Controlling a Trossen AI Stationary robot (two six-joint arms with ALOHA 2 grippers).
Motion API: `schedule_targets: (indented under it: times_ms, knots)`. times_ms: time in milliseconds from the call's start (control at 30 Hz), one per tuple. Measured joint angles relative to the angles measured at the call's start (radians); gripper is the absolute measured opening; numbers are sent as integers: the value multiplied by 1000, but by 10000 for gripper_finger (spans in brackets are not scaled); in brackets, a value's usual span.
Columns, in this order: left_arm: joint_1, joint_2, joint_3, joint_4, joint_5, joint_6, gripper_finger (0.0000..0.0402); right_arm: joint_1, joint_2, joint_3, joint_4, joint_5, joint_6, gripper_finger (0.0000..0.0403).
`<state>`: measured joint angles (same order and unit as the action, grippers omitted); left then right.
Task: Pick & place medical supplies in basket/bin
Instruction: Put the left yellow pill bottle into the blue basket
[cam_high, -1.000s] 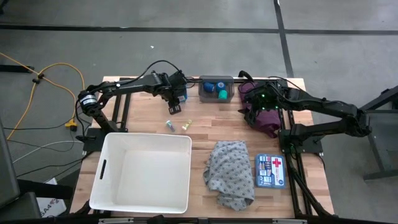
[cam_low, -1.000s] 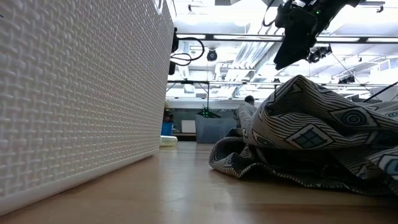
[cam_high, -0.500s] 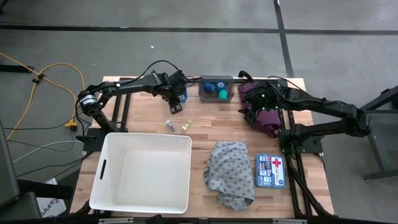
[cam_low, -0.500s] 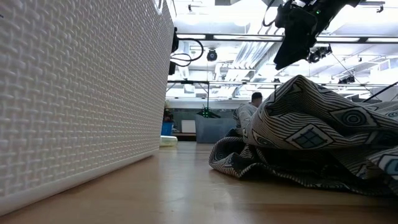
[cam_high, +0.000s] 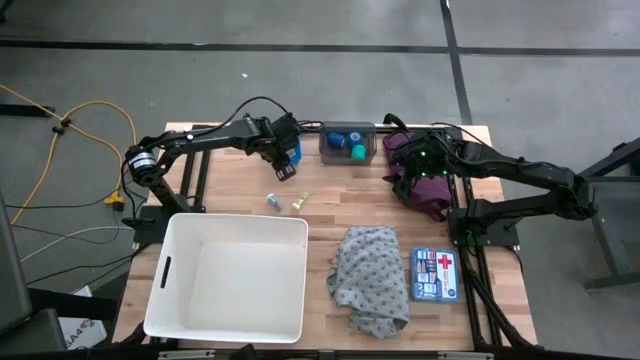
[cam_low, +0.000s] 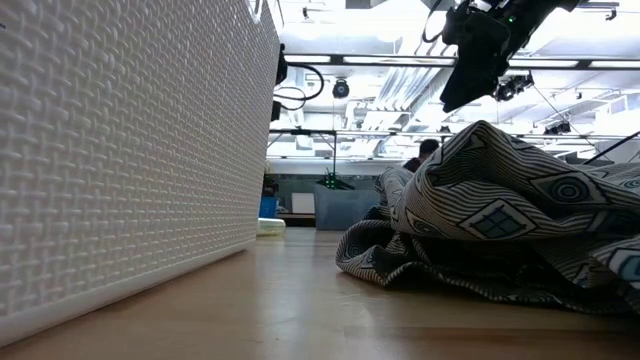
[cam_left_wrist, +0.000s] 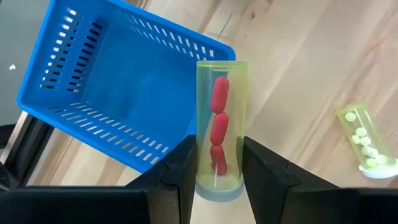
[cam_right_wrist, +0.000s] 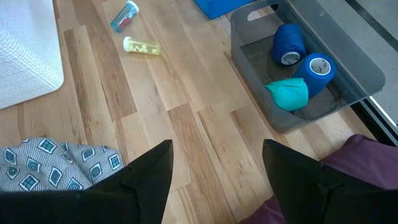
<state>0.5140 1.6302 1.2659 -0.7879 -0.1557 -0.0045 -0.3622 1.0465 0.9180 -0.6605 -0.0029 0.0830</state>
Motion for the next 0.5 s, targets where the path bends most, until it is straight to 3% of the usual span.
schedule_targets:
  times_ms: [500]
  knots:
    - [0, 0, 0, -1, -24, -81, 107, 0, 0, 0, 0, 0, 0, 236]
